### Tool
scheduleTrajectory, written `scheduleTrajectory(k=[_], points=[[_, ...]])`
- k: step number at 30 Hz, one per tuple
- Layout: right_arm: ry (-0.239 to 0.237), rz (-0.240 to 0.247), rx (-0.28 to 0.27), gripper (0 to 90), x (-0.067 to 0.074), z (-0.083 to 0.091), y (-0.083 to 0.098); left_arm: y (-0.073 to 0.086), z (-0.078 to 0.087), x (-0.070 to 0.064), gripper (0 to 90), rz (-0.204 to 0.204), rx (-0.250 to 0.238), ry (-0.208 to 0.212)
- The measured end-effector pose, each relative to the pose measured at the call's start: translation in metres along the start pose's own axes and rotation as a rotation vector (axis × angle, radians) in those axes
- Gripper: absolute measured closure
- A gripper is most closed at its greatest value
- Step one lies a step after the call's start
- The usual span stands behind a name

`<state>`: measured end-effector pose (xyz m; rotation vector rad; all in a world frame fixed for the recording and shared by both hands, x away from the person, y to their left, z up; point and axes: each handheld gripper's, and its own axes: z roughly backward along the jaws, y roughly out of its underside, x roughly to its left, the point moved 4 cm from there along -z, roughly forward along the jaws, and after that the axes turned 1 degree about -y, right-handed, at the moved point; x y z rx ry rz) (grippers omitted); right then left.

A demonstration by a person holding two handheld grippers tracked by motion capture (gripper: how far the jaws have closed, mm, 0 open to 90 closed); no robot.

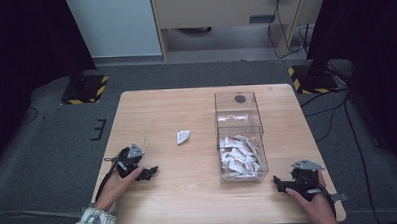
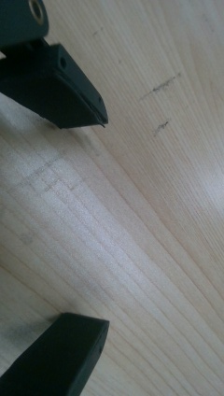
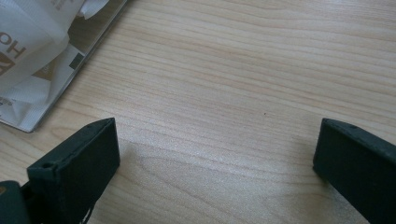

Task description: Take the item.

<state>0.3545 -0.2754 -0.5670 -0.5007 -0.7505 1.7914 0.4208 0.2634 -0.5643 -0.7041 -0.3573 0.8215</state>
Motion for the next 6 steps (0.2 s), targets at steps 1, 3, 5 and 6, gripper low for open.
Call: scheduleTrajectory(k=[1,3,5,6], points=[[0.0,0.0,0.0,0.8,0.0,0.0,0.0,0.0013,-0.0004,0.0022,0.9,0.012,-0.008,0.004],[0.0,0.0,0.0,0.8,0.0,0.0,0.0,0.0021,0.0002,0.0045,0.6,0.019,-0.007,-0.002],[0.0,0.0,0.0,0.8,0.0,0.0,0.0,0.0021,0.0001,0.0044,0.4,0.017,-0.006,-0.003],[0.0,0.0,0.0,0.8,0.0,0.0,0.0,0.0021,0.0001,0.0044,0.4,0.017,-0.006,-0.003]])
